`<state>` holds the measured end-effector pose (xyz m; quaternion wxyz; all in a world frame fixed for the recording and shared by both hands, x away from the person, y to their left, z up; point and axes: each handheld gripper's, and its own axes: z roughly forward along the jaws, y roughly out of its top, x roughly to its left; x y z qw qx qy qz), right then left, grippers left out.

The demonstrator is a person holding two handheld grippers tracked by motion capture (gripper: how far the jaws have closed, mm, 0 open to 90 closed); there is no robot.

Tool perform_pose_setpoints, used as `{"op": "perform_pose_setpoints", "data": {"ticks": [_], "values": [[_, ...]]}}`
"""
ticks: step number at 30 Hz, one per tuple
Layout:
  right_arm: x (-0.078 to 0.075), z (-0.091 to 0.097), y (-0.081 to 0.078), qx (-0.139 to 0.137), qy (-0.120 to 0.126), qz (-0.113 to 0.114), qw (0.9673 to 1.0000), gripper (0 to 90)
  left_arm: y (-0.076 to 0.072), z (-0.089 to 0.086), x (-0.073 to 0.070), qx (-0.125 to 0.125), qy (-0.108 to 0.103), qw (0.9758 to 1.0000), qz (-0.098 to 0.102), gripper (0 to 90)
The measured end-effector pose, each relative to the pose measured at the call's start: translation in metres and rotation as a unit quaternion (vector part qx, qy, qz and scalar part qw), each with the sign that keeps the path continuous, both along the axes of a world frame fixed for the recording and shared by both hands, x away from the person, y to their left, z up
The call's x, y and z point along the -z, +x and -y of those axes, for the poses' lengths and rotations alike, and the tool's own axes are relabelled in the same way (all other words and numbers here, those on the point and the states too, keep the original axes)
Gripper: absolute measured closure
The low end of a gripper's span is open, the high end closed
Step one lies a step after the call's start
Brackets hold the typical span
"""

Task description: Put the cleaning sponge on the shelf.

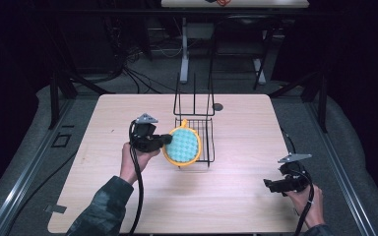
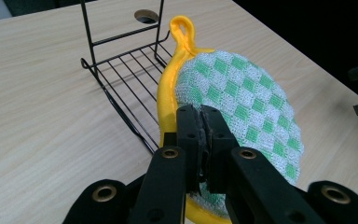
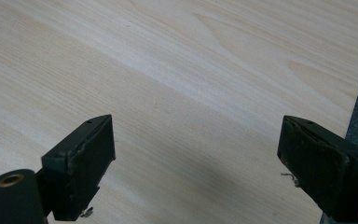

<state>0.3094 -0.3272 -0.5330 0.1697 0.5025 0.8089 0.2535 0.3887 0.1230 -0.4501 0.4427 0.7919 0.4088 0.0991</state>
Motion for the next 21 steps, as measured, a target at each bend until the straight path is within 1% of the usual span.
{"op": "perform_pose_setpoints", "data": {"ticks": [1, 3, 5, 7, 8, 12, 15, 19, 21], "values": [[0.0, 0.0, 0.0, 0.0, -0.001, 0.0, 1.0, 10.5, 0.002, 0.0, 0.001, 0.001, 0.001, 1.0, -0.001, 87.6], [0.0, 0.0, 0.001, 0.001, 0.002, -0.001, 1.0, 10.5, 0.005, 0.001, 0.003, -0.007, -0.003, 1.0, -0.002, 87.6], [0.001, -0.001, 0.001, 0.0, 0.002, -0.005, 1.0, 10.5, 0.007, 0.0, 0.004, -0.018, -0.005, 0.9998, 0.003, 87.6], [0.001, -0.002, 0.001, -0.002, 0.0, -0.003, 1.0, 10.5, 0.009, 0.0, 0.005, -0.017, -0.004, 0.9998, 0.001, 87.6], [0.001, -0.002, 0.001, -0.003, 0.0, -0.002, 1.0, 10.5, 0.013, -0.002, 0.007, -0.024, -0.007, 0.9997, 0.003, 87.6], [0.0, -0.001, 0.0, 0.0, 0.0, -0.003, 1.0, 10.5, 0.019, -0.002, 0.01, -0.038, -0.012, 0.9992, 0.003, 87.6], [0.001, -0.001, 0.001, 0.0, 0.0, -0.003, 1.0, 10.5, 0.021, -0.001, 0.012, -0.042, -0.013, 0.999, 0.002, 87.6], [0.0, -0.002, 0.0, -0.002, -0.002, -0.001, 1.0, 10.6, 0.03, 0.002, 0.015, -0.054, -0.016, 0.9984, 0.0, 87.6], [0.0, -0.002, 0.0, -0.002, 0.0, -0.001, 1.0, 10.6, 0.031, 0.003, 0.016, -0.055, -0.016, 0.9983, -0.001, 87.6]]}}
